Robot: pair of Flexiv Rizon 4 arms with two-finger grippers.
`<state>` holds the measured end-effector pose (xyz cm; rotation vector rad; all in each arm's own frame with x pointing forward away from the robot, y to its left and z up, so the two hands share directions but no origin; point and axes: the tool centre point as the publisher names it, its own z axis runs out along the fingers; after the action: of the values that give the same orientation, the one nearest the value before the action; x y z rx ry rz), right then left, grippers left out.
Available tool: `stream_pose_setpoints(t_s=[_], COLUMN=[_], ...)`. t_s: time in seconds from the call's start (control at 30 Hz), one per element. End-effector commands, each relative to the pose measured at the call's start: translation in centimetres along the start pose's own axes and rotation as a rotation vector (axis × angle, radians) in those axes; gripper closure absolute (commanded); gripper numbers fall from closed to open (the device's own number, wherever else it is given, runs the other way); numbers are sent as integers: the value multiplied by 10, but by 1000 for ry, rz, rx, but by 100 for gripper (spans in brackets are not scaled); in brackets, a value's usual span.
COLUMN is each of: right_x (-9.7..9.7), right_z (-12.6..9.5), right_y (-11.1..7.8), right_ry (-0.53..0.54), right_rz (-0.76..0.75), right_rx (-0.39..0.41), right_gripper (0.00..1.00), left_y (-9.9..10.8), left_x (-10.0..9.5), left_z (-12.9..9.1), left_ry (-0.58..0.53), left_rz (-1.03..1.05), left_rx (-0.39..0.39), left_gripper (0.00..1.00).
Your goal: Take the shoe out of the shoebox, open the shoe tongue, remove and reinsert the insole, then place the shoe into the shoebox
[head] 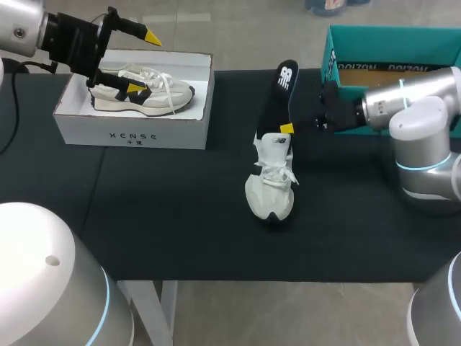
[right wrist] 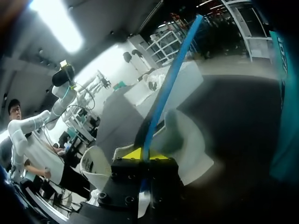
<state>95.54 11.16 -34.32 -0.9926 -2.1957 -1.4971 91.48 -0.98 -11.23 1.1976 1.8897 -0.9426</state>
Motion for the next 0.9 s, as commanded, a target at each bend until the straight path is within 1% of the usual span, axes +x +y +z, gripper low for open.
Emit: stream_pose_setpoints(t_s=[0.03,0.17,0.23,0.27,0.3,0.33,0.5,0.53,0.63,0.73,0.8,0.9], right_x=[0,4,4,3,2,0,-7,-6,-8,-9,-10,-11], right_z=[5,8,8,7,6,5,0,-2,-4,-2,0,2], right_y=[-10,-19,-20,-19,-18,-14,2,7,15,16,12,5], right_ry=[-1,4,8,7,3,-2,-18,-27,-31,-32,-32,-32], right_rz=[10,24,28,32,33,31,4,-3,-9,-14,-6,5], right_rx=[17,24,24,23,21,21,13,6,1,8,15,20], right_gripper=[100,100,100,78,63,57,58,60,63,86,100,100], left_y=[-1,-1,-1,-1,-1,-1,-1,-1,-1,-1,-1,-1], left_x=[0,0,0,0,0,0,0,0,0,0,0,0], left_z=[0,0,0,0,0,0,0,0,0,0,0,0], left_ry=[3,3,3,3,3,3,3,3,3,3,3,3], left_rz=[0,0,0,0,0,0,0,0,0,0,0,0], left_rx=[-1,-1,-1,-1,-1,-1,-1,-1,-1,-1,-1,-1], left_gripper=[0,0,0,0,0,0,0,0,0,0,0,0])
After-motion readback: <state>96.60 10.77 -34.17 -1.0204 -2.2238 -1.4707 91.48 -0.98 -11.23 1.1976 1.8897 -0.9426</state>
